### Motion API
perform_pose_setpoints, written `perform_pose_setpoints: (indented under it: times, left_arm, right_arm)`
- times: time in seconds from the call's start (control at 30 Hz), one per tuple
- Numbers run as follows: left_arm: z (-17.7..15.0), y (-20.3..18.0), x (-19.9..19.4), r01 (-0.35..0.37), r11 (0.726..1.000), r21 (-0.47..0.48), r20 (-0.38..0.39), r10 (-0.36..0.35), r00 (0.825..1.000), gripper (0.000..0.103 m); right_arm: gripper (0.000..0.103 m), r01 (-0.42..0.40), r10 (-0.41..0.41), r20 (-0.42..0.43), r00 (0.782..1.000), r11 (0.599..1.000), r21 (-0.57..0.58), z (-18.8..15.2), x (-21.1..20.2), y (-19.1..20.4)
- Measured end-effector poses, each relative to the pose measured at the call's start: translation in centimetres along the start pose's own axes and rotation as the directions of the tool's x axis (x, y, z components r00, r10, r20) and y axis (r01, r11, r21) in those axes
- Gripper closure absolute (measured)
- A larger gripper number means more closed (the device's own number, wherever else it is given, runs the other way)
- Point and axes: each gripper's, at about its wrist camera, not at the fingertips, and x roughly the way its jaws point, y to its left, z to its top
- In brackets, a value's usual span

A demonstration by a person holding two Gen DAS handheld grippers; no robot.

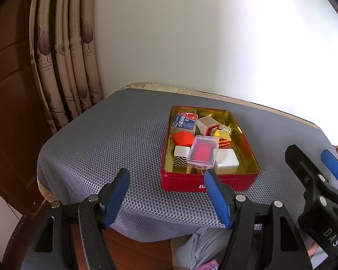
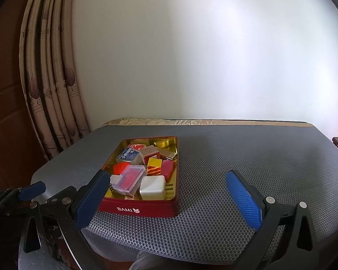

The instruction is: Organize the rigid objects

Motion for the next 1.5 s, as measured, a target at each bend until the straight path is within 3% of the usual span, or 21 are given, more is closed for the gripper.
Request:
perform_pose_setpoints:
  times: [1.5]
  left_arm:
    - [-0.15,-0.6,0.21,0.003,0.999,0.04,-0.016,-0.003,1.0,0.032]
  right_arm:
    - [0.0,0.003,-0.003,-0.006,1.0,1.0,0.003,0.08,-0.23,0.42]
